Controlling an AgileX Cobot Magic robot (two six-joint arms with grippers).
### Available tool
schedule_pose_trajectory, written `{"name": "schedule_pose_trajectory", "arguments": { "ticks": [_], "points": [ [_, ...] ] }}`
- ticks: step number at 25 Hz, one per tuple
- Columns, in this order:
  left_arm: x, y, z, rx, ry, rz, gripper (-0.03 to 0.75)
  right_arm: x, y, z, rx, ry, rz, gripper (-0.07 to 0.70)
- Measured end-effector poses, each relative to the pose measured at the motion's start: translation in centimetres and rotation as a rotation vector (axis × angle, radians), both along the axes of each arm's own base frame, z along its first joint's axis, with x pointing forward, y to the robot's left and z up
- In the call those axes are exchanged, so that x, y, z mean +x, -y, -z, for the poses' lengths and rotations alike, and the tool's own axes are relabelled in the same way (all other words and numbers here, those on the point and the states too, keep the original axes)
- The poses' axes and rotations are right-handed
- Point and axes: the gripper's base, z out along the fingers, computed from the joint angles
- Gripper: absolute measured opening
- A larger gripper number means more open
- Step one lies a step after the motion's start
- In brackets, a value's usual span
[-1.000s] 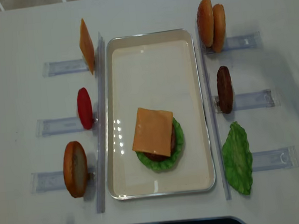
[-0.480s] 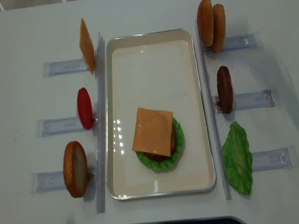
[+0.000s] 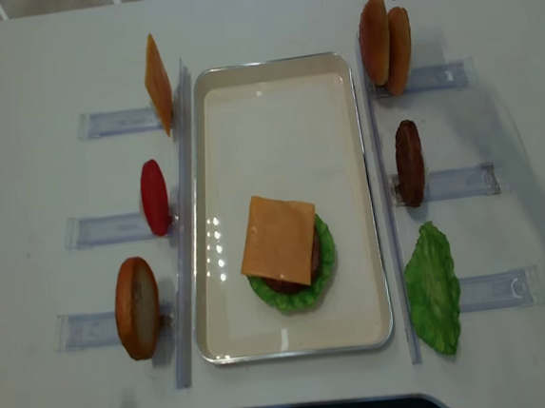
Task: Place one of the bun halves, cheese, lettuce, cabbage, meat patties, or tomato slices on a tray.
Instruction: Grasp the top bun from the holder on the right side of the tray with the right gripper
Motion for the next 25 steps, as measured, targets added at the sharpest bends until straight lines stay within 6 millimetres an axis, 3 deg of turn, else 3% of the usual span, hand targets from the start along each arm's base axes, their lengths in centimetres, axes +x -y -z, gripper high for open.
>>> {"name": "schedule_pose_trajectory", "arguments": {
  "ticks": [11,25],
  "points": [
    [0.0,0.0,0.0,0.000,0.000,0.000,0.000,0.1,0.0,0.2,-0.005,0.004,-0.010,0.450],
    [0.0,0.0,0.0,0.000,0.000,0.000,0.000,0.5,-0.2,1.8,-0.011,-0.040,-0.010,0.452]
  ]
}}
